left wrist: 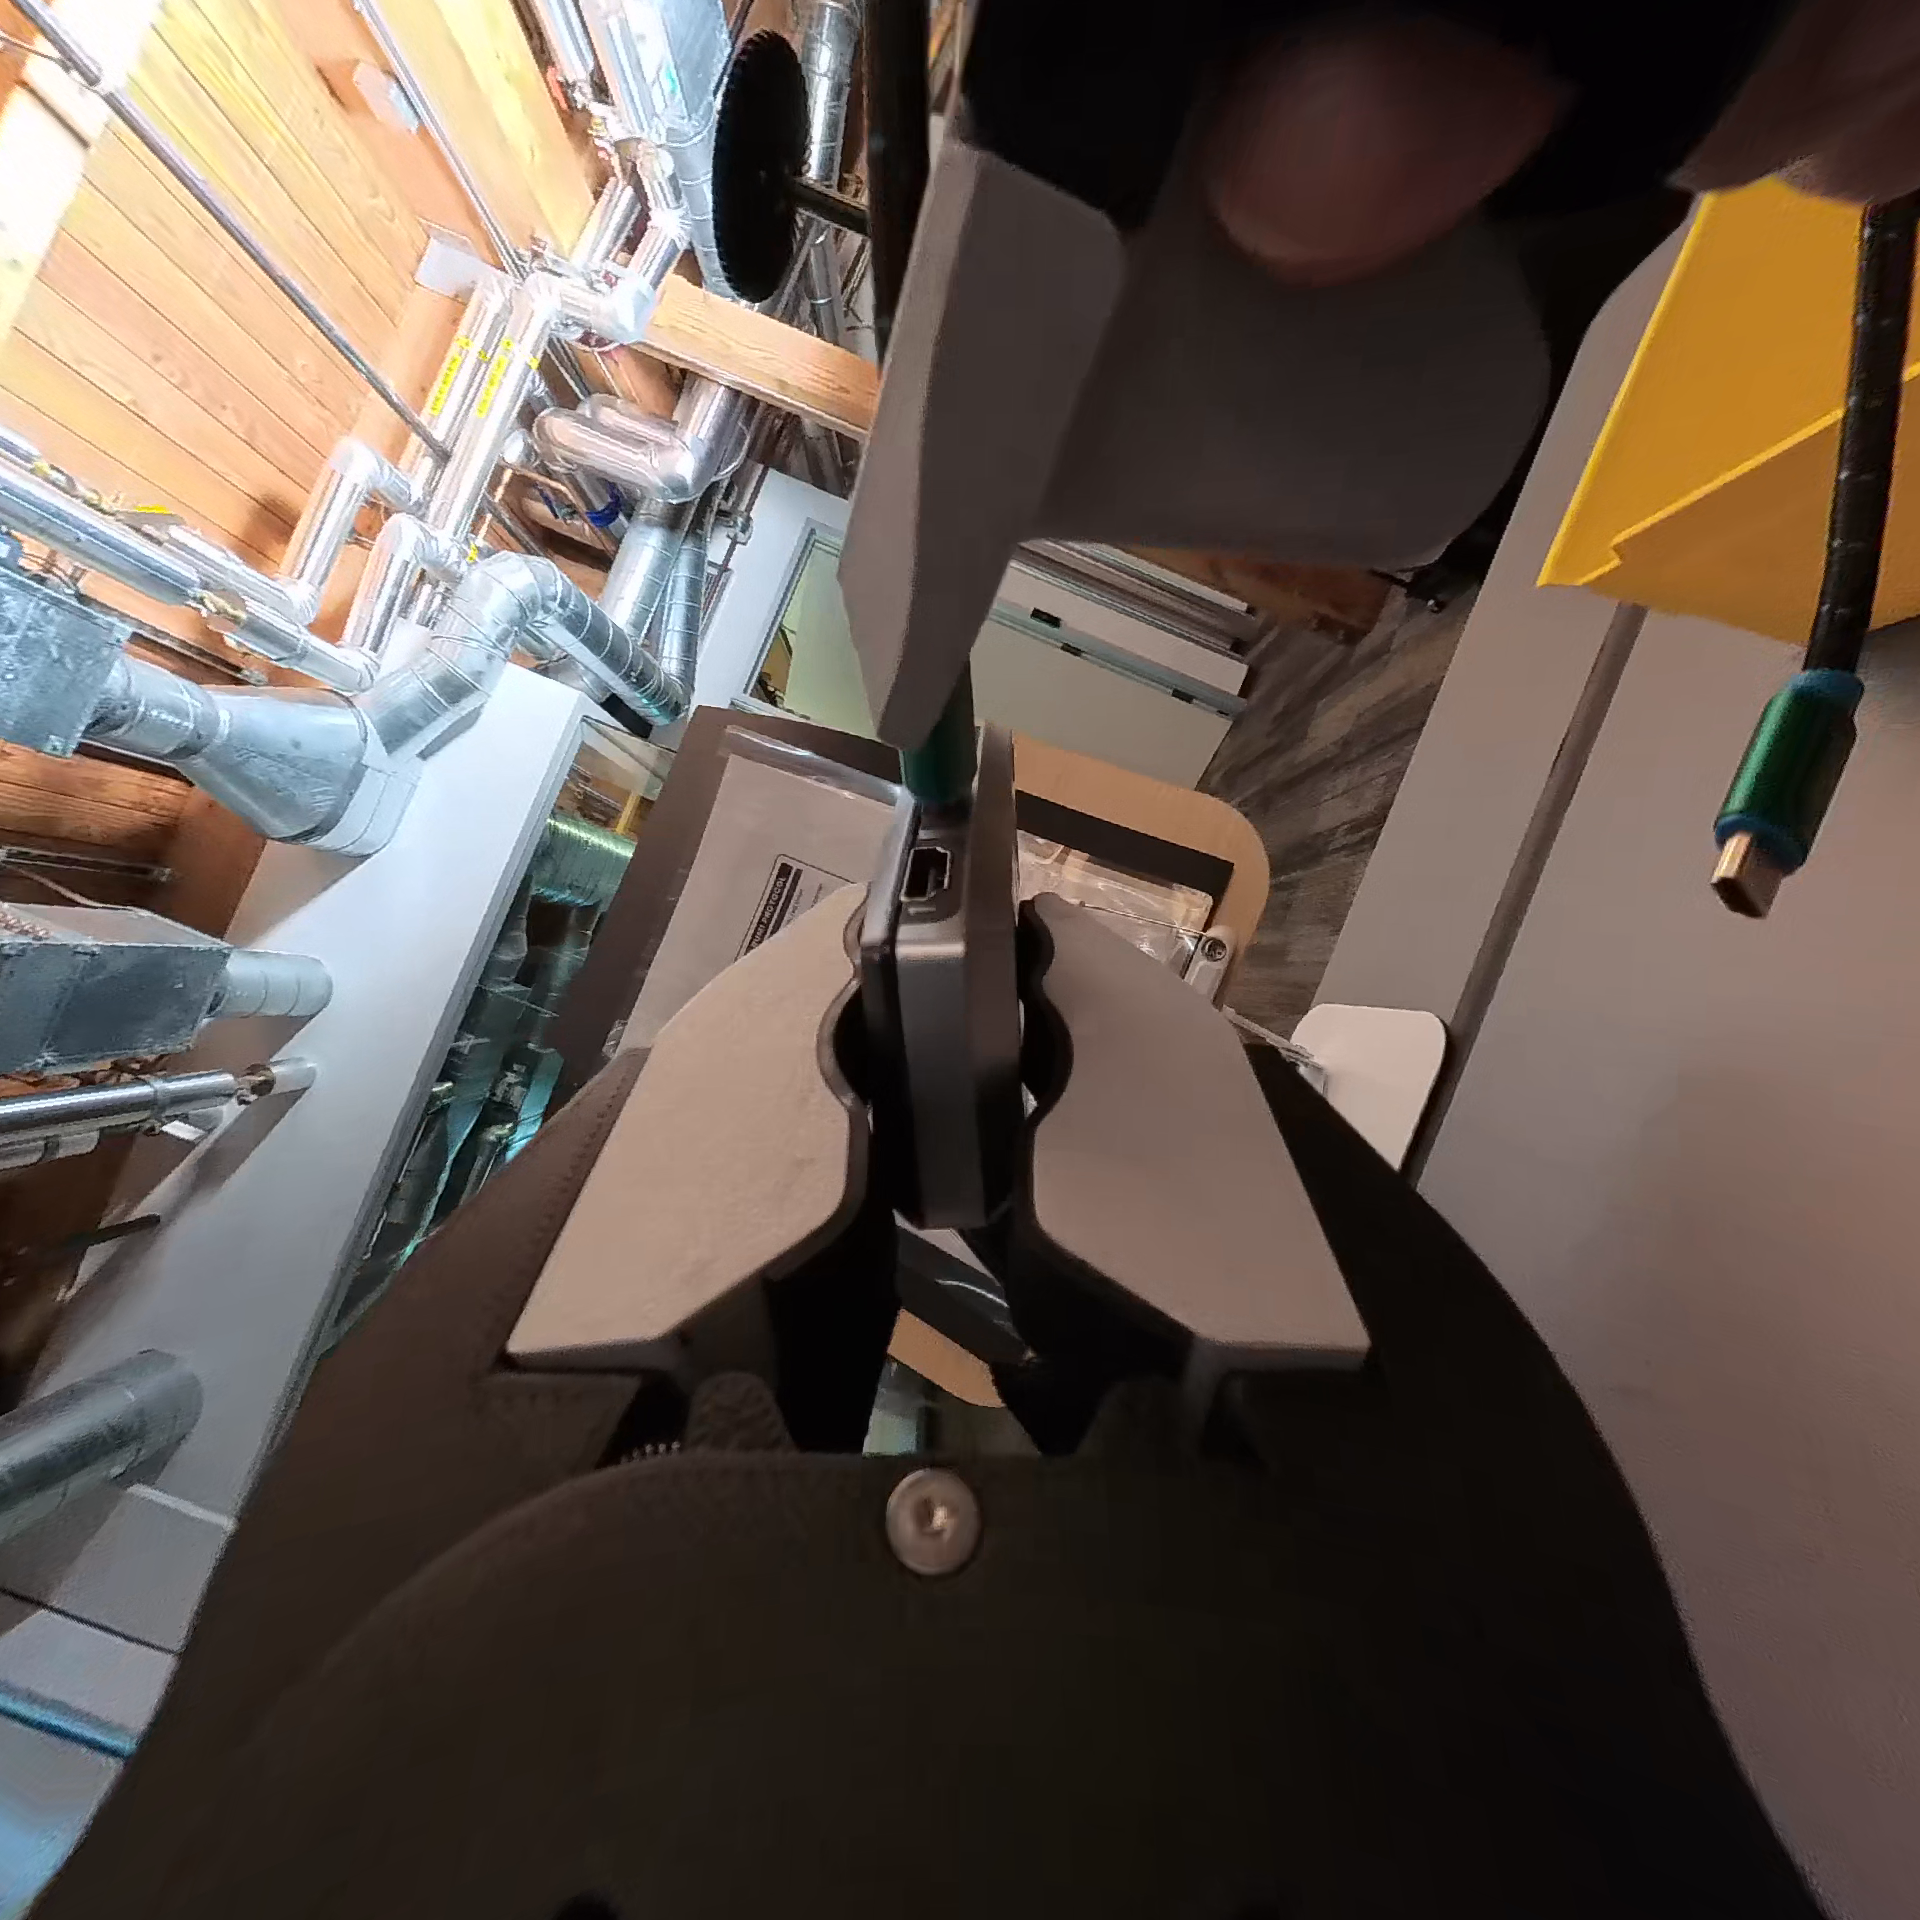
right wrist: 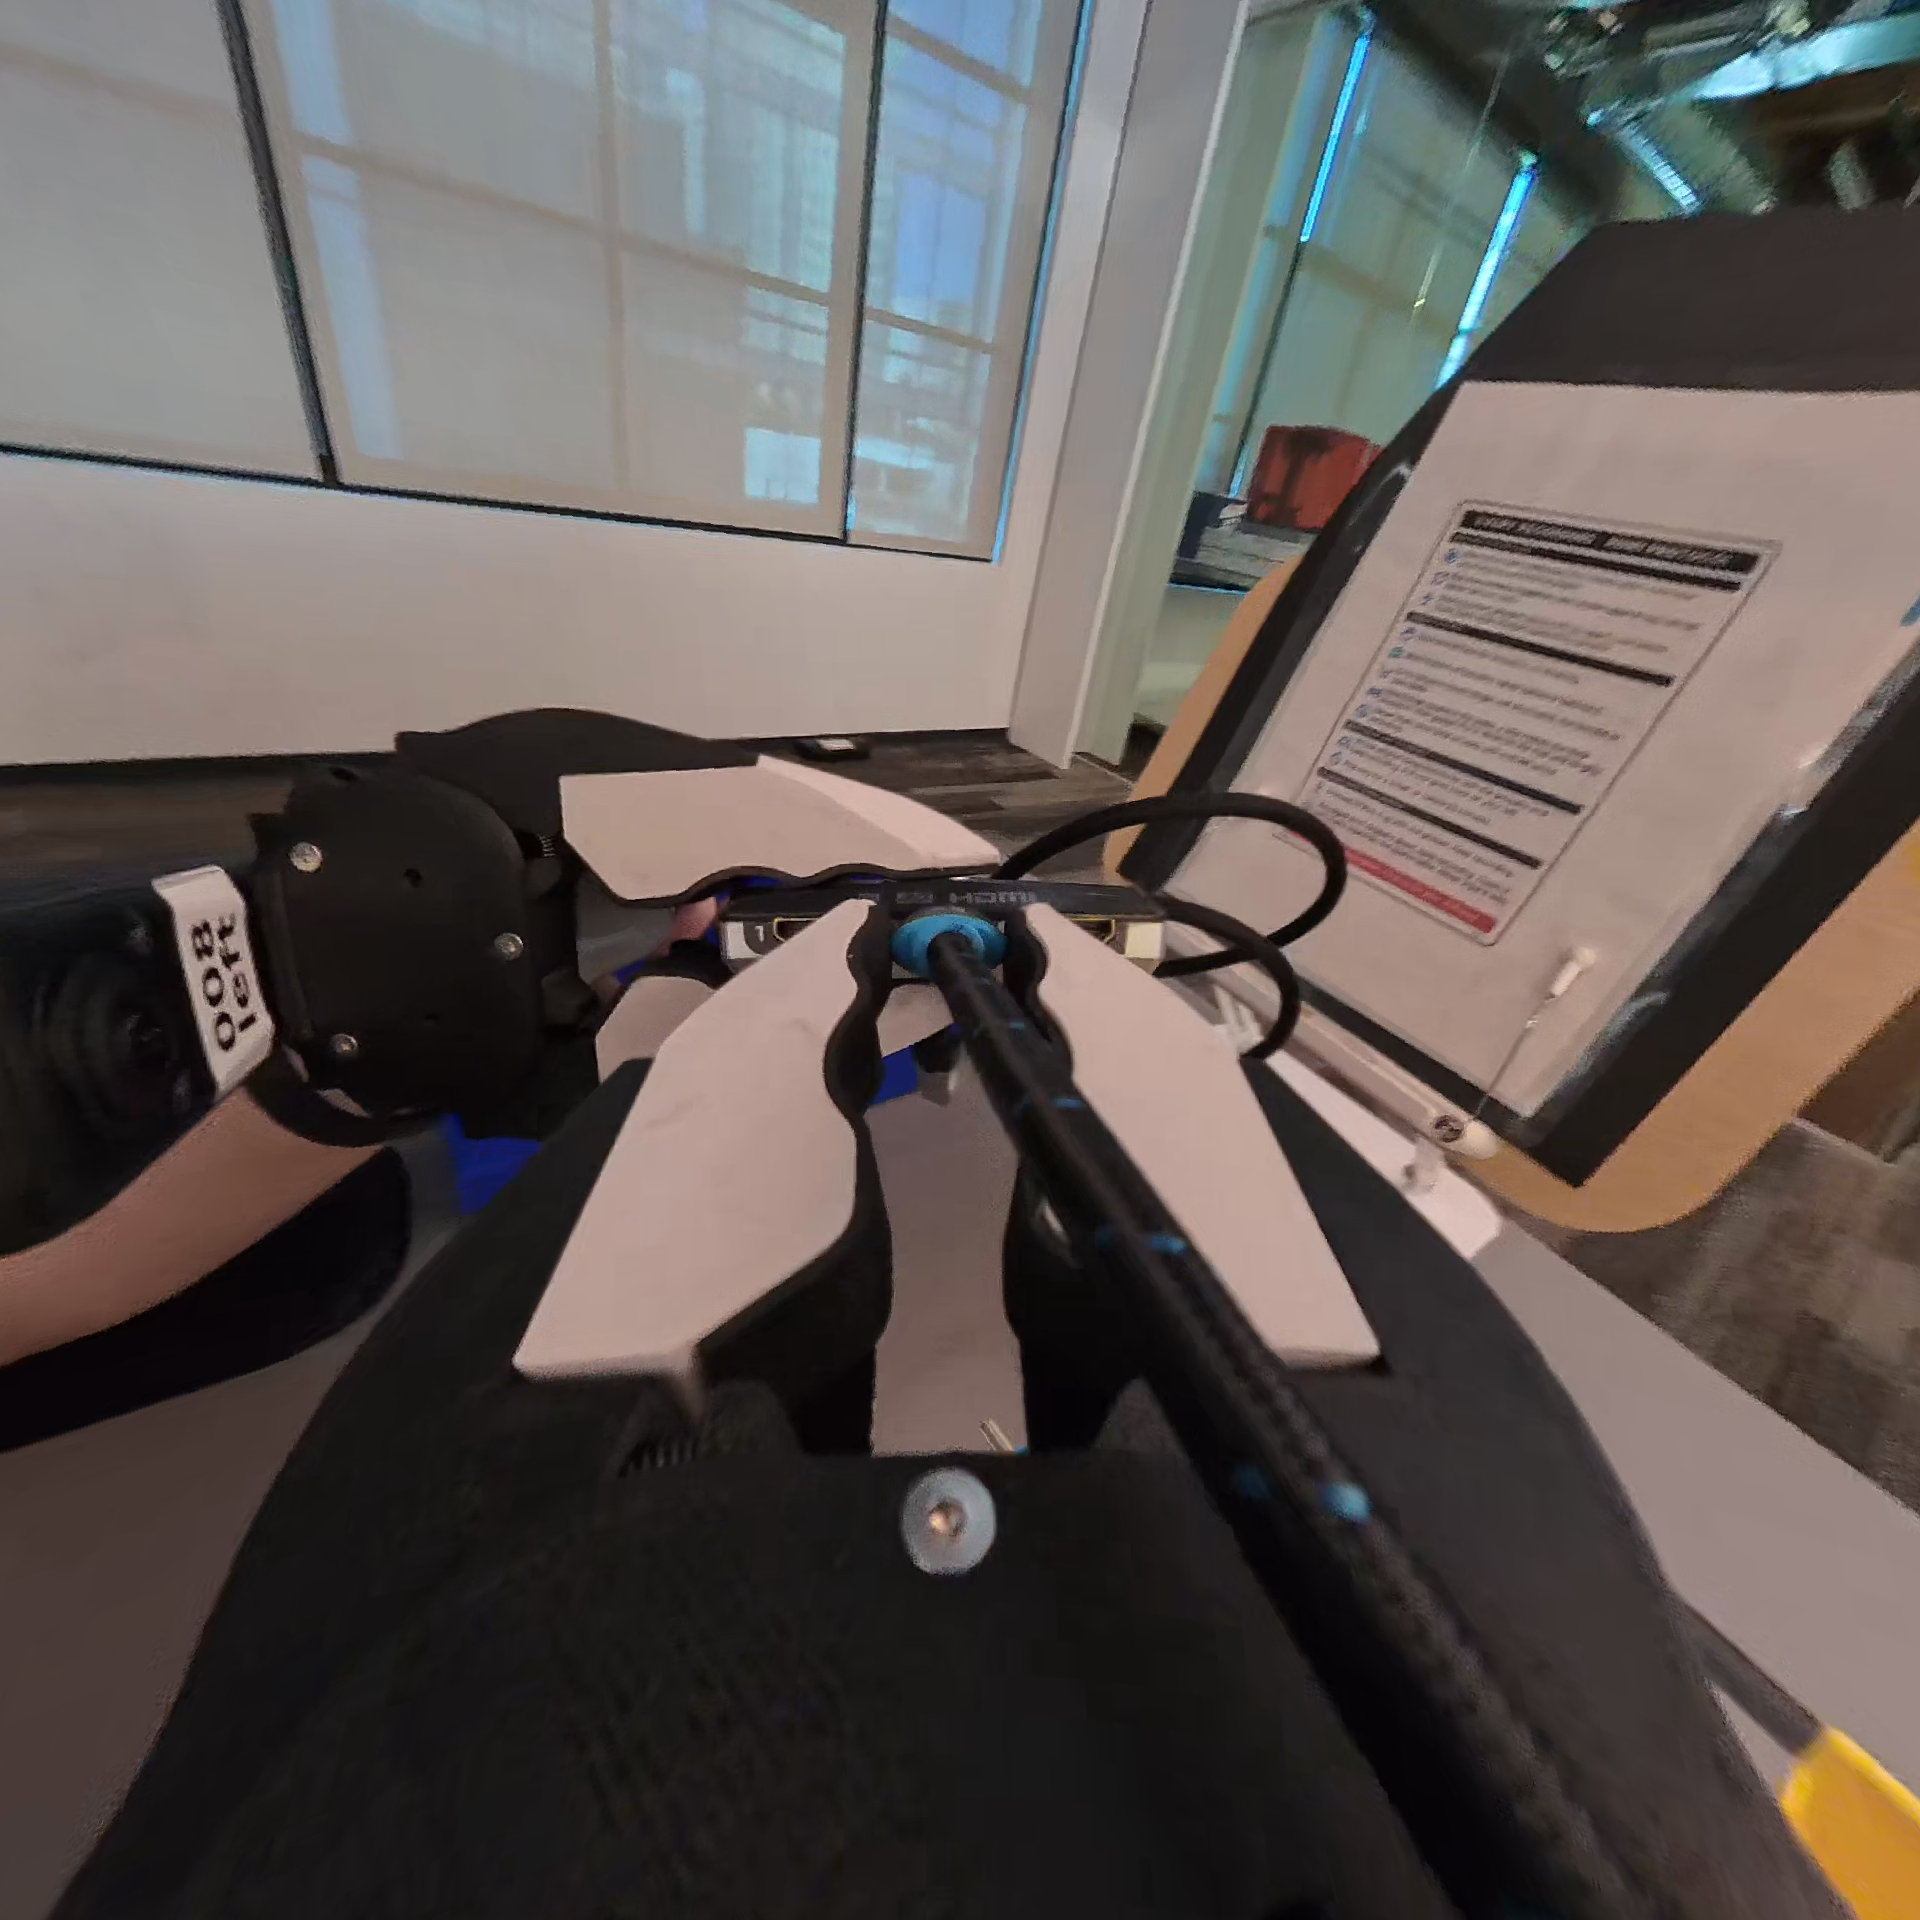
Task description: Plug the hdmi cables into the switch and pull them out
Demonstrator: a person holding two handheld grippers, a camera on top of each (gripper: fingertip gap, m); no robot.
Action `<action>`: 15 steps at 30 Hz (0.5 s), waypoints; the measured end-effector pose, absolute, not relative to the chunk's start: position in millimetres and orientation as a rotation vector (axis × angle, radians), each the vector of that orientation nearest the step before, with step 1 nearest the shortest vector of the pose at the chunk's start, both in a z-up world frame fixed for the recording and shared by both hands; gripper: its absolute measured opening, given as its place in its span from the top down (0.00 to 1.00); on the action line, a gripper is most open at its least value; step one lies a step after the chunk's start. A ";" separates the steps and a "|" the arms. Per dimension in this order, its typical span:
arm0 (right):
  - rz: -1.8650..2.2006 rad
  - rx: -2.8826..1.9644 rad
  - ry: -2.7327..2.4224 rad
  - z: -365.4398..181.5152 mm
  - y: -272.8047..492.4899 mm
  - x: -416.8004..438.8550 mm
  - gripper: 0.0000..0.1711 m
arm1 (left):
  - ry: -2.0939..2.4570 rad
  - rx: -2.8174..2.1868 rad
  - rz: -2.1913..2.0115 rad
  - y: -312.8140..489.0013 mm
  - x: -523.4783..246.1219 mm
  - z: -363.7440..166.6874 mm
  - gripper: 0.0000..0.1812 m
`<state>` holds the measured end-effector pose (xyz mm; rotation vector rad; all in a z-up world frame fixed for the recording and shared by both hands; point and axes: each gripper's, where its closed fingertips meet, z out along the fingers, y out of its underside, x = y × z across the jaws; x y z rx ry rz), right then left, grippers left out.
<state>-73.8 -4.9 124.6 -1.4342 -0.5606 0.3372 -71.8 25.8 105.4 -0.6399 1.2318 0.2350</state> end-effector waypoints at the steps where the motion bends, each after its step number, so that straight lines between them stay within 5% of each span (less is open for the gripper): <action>1: 0.301 -1.442 -0.567 124.2 -4.8 -74.4 0.87 | 1.242 -0.636 0.228 26.1 -72.1 105.2 0.88; 5: 0.125 -1.462 -0.577 121.5 -3.1 -76.6 0.87 | 1.263 -0.676 0.210 30.9 -73.6 102.6 0.88; 15: 0.504 -1.487 -0.535 124.4 -8.5 -73.7 0.87 | 1.252 -0.649 0.252 25.7 -74.4 109.5 0.88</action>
